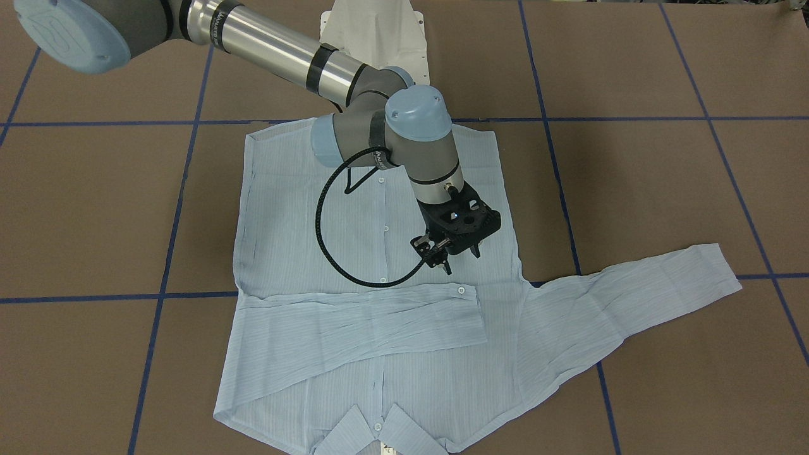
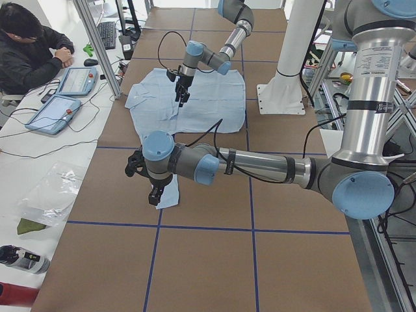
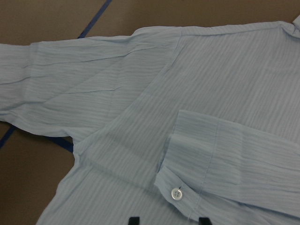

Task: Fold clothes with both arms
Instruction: 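Lift the cuff with the right gripper and carry it across the shirt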

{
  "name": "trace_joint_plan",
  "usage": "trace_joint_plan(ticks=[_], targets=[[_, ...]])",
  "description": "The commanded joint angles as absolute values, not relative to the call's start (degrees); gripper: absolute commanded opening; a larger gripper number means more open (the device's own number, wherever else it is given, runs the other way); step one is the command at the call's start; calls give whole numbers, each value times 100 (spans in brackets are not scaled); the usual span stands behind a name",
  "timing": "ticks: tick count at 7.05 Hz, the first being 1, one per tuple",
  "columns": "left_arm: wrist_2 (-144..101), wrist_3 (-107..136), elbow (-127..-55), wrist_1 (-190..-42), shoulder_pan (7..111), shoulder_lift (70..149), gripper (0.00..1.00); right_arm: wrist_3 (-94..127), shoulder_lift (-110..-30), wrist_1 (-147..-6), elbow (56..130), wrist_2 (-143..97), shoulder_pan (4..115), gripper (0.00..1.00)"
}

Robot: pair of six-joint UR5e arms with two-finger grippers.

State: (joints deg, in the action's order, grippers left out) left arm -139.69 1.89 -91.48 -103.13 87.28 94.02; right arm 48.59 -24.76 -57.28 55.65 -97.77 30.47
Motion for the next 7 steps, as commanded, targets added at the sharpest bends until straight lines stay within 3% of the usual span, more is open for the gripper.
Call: trace_joint_plan(ticks=[1,4,7], targets=[[-13966,1128,-8625,-11411,8536,9431,100,5176,-2618,-6270,6016,-9808,3076,99],[-13058,3840,-8174,-13564,7659,9178,98,5351,-2994,-8179,7343,-10651,3628,99],[-12194,5453,-8165,-14421,6701,9009,95,5318,-4344,-8946,8809,-11668,4506,99]])
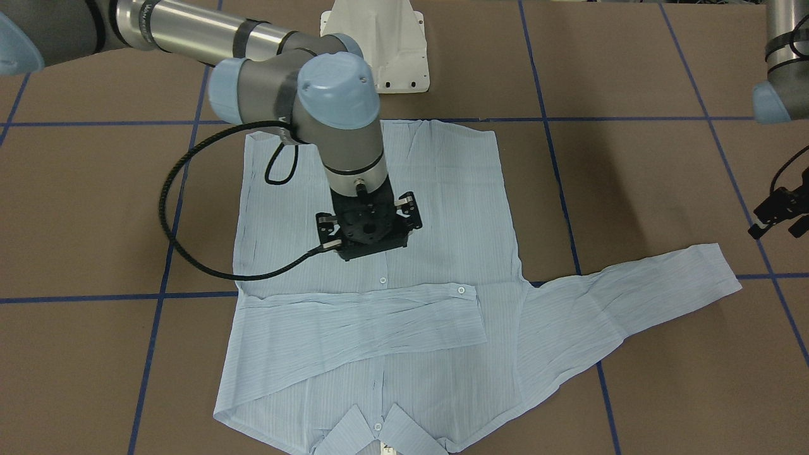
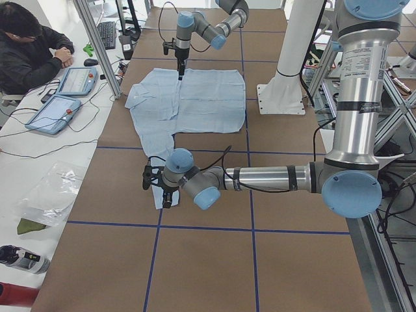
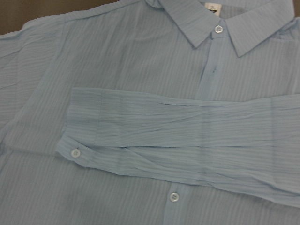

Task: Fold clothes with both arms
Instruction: 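Release the sleeve with the right gripper while the left gripper reaches the other cuff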

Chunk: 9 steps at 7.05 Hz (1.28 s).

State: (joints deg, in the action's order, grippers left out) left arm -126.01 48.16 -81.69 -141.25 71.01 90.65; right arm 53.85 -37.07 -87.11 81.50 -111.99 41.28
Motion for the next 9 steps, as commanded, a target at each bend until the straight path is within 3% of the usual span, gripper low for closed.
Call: trace_joint_plan(ticks=[1,6,9], targets=[[-11703,5710,-8148,-14449,6393,8983,93,5161,-4812,-8947,9259,-11741,4604,99],[-11224,5704,-7770,-14467,5987,9009,66,5142,-4939,-8939,9308,-11698,4597,99],[-11145,5704,-7761,-14467,5862,9026,61,5133,-4966,-8938,9290,-11681,4597,99]])
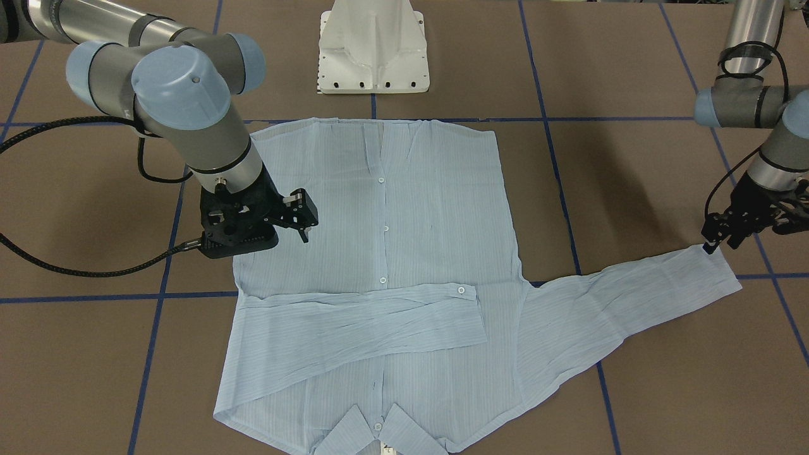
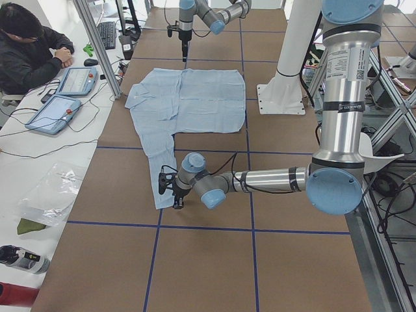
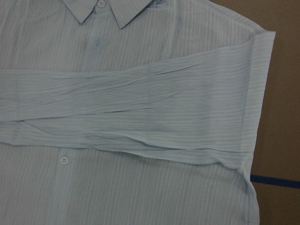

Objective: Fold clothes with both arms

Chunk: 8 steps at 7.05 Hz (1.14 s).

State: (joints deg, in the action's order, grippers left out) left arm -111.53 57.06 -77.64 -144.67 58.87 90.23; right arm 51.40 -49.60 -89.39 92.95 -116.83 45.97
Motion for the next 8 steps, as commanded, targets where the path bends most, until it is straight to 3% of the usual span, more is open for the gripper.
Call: trace_joint_plan(ticks=[1,8], targets=[[-11145,5695,-7761,-14467,5862,9018,59,5142,-4957,-8938,9281,-11681,4588,99],[-11101,5695,-7699,-14449,5862,9018,48,5150,-4948,-8938,9255,-11663,4544,99]])
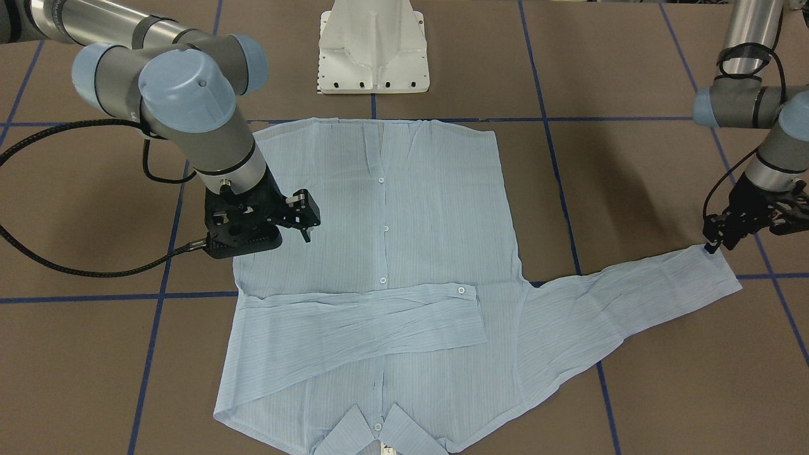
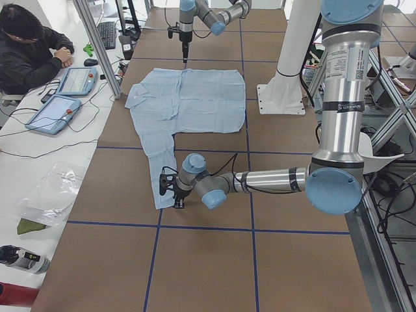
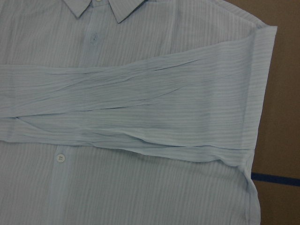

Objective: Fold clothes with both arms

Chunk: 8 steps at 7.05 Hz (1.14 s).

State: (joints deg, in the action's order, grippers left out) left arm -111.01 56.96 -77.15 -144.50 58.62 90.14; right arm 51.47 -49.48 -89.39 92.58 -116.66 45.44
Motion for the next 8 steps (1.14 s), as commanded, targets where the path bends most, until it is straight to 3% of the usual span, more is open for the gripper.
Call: trace_joint_plan(ticks=[1,7,8], targets=[[-11101,5695,-7699,-14449,5862,9018,46,5142,-4948,-8938,9255,-11663,4535,99],[-11109,5704,-7646,-14449,5810,9026,41,5150,-4957,-8938,9255,-11654,4544,99],[-11101,5704,-7646,-14449,5810,9026,36,5142,-4966,-8938,9255,-11654,4544,99]])
